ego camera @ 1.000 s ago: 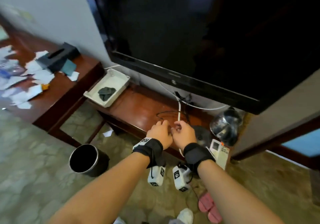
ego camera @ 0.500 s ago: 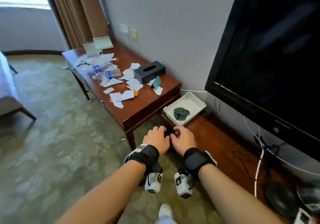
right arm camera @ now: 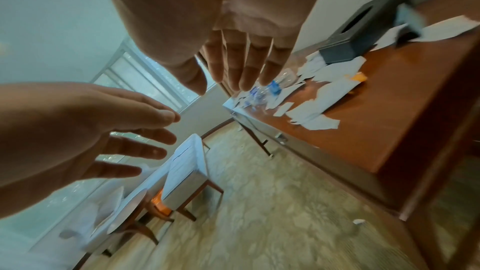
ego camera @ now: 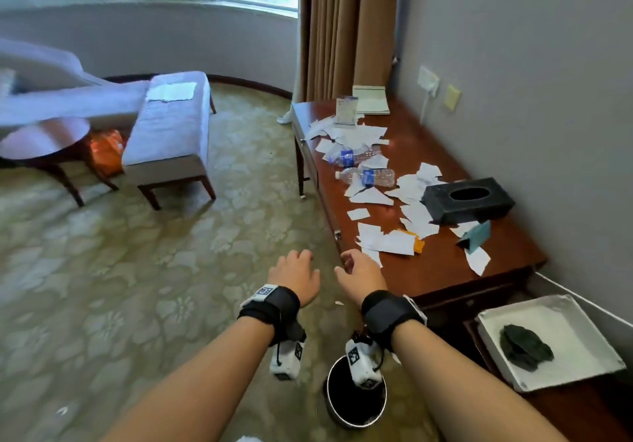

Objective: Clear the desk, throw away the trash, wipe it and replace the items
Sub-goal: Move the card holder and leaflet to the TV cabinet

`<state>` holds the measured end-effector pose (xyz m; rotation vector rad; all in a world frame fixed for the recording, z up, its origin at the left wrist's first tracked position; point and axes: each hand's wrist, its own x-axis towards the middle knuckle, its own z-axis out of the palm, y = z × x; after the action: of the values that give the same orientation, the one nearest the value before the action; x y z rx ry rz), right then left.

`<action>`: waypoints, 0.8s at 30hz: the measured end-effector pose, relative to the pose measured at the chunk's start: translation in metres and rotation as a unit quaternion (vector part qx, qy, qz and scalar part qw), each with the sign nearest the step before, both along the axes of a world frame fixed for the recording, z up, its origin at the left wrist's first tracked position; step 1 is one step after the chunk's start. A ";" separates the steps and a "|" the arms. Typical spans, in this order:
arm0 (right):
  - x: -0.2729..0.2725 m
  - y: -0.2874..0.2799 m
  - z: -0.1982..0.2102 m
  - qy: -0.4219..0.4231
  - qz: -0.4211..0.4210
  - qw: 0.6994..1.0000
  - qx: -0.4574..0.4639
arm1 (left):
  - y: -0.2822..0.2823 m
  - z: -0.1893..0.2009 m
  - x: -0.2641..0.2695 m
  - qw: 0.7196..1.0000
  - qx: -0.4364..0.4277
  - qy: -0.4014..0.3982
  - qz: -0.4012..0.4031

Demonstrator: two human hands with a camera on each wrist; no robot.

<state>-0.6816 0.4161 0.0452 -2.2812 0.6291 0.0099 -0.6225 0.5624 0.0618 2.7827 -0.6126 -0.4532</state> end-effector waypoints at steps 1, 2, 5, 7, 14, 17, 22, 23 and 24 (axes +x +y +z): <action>0.022 0.004 0.001 -0.001 0.016 1.000 -0.008 | 0.007 0.002 0.020 1.000 0.001 -0.001 0.012; 0.044 0.008 0.002 0.001 0.031 0.999 -0.018 | 0.013 0.003 0.041 1.000 0.001 -0.006 0.023; 0.106 0.017 0.002 0.015 0.067 0.996 -0.059 | 0.030 0.002 0.105 0.999 0.010 -0.025 0.032; 0.150 0.022 0.000 0.030 0.084 0.992 -0.088 | 0.039 -0.003 0.151 0.999 0.018 -0.034 0.030; 0.290 0.025 0.006 0.061 0.043 0.987 -0.140 | 0.052 -0.006 0.308 0.999 0.028 -0.028 -0.037; 0.335 0.017 0.019 0.080 0.029 0.980 -0.180 | 0.050 0.005 0.371 0.994 0.050 -0.060 -0.083; 0.392 -0.005 0.029 0.111 -0.005 0.974 -0.196 | 0.022 0.013 0.451 0.986 0.066 -0.071 -0.133; 0.403 -0.011 0.030 0.113 -0.012 0.974 -0.196 | 0.012 0.011 0.465 0.985 0.064 -0.070 -0.142; 0.415 -0.017 0.028 0.116 -0.017 0.974 -0.194 | 0.002 0.009 0.478 0.984 0.063 -0.069 -0.151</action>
<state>-0.2669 0.3986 0.0734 -2.6689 0.8537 0.1511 -0.1443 0.5644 0.0712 2.8660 -1.0842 -0.3707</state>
